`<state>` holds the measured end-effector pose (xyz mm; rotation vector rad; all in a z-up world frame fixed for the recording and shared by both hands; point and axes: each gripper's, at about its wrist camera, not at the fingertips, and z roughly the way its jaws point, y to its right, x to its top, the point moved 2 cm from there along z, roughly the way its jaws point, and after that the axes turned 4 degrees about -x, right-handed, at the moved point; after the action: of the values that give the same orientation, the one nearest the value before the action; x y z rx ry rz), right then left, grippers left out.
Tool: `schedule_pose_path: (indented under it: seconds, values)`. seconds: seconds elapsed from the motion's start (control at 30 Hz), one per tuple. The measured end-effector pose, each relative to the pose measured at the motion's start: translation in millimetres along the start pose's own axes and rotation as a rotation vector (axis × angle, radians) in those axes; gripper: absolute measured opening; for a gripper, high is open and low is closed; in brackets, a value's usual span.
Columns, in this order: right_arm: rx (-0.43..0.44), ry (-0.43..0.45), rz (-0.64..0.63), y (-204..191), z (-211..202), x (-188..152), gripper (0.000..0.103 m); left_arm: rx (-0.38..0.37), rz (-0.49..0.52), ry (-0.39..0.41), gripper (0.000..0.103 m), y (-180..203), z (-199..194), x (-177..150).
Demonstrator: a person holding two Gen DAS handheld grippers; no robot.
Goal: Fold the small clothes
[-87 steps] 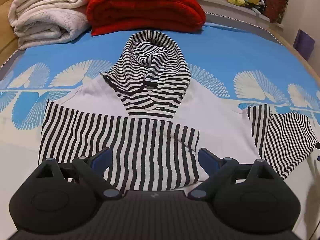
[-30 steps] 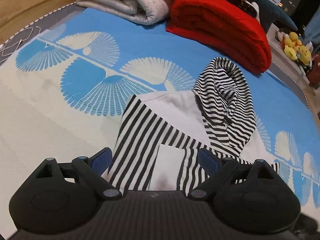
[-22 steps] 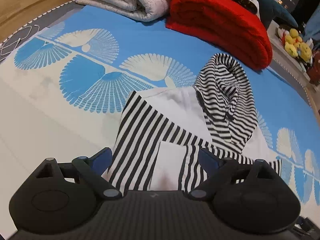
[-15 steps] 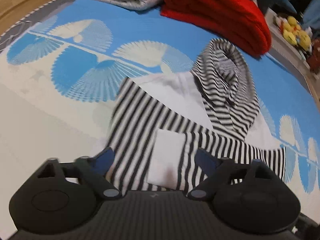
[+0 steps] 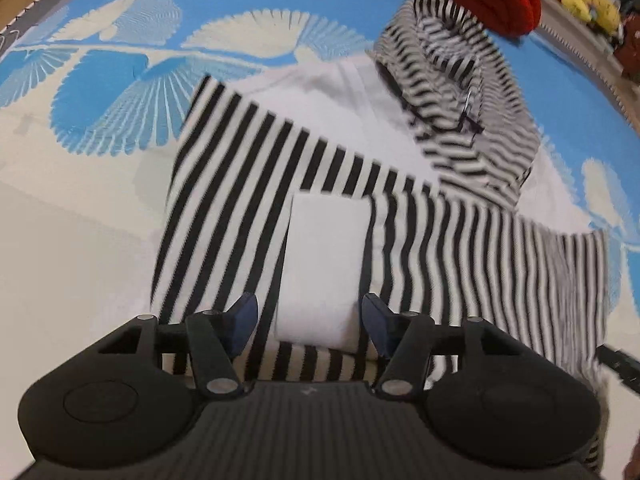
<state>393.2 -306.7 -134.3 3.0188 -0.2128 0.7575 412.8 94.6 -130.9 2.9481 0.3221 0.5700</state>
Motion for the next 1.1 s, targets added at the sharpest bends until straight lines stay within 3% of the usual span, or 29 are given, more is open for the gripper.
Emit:
schedule_pose_path:
  seconds: [0.17, 0.23, 0.33, 0.4, 0.6, 0.83, 0.97, 1.1]
  values:
    - [-0.004, 0.017, -0.004, 4, -6, 4, 0.06, 0.024, -0.009, -0.025, 0.063, 0, 15, -3]
    - [-0.003, 0.021, -0.003, 5, -9, 4, 0.06, 0.018, -0.001, -0.026, 0.054, 3, 17, -3]
    - [-0.004, 0.023, -0.01, 5, -8, 4, 0.06, 0.038, 0.029, -0.019, 0.016, 9, 15, -2]
    - [-0.003, 0.023, -0.017, 5, -8, 4, 0.06, 0.048, 0.055, 0.013, 0.007, 13, 6, 0]
    - [-0.009, 0.029, -0.012, 4, -7, 5, 0.06, 0.051, -0.002, 0.111, 0.006, 5, -30, 7]
    - [-0.015, -0.011, -0.037, -7, 6, 0, 0.06, 0.071, -0.069, 0.042, 0.008, 4, -23, 2]
    - [-0.045, -0.045, -0.051, -10, 16, -6, 0.06, 0.067, -0.065, 0.088, 0.031, 18, -33, 4]
    - [-0.04, 0.029, -0.045, -15, 3, -2, 0.06, 0.009, -0.062, 0.109, 0.032, 33, -31, 7]
